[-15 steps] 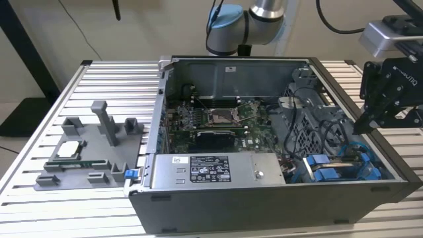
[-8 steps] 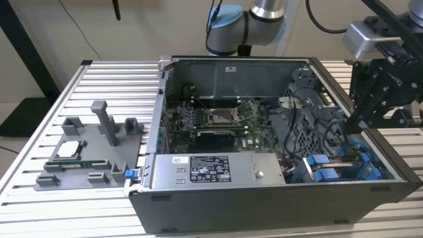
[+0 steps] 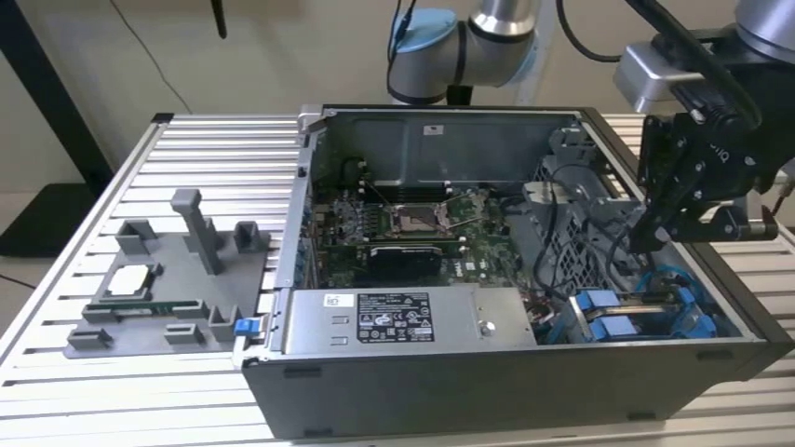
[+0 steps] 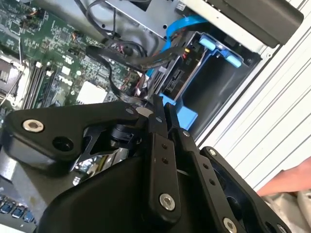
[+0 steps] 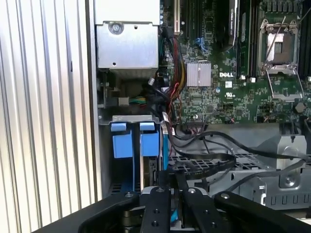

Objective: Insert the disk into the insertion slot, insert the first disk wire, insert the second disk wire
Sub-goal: 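Insert the second disk wire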

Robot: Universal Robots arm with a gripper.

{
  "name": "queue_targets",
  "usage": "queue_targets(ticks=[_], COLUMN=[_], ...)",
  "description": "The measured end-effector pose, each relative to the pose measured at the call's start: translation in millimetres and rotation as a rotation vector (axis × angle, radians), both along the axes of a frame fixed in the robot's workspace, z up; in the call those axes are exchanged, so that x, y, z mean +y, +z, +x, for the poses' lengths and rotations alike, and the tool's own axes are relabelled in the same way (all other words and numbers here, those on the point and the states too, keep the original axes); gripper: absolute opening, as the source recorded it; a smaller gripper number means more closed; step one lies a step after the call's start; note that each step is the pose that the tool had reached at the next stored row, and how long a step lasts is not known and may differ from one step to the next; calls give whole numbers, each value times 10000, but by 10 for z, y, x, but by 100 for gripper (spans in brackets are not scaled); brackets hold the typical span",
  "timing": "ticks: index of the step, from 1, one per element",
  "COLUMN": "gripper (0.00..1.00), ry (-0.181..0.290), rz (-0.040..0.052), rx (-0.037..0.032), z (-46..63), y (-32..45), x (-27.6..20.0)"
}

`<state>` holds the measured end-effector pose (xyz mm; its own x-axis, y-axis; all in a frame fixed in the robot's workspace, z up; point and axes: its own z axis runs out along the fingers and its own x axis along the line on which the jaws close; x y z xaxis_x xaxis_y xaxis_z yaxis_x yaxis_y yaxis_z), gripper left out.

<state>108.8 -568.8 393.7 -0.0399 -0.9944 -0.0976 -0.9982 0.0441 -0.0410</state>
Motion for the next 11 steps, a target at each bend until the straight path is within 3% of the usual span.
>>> queue_targets(ticks=[2,3,7,8,11], gripper=[0,0,0,0,0], ry=[1,1,1,2,2], rz=[14,21,42,42,43], rx=[-48,-104,-587,-674,-697], z=[-32,-41,-51,-52,-52], y=[-1,0,-8,-12,-17], x=[-5,-6,-15,-20,-33])
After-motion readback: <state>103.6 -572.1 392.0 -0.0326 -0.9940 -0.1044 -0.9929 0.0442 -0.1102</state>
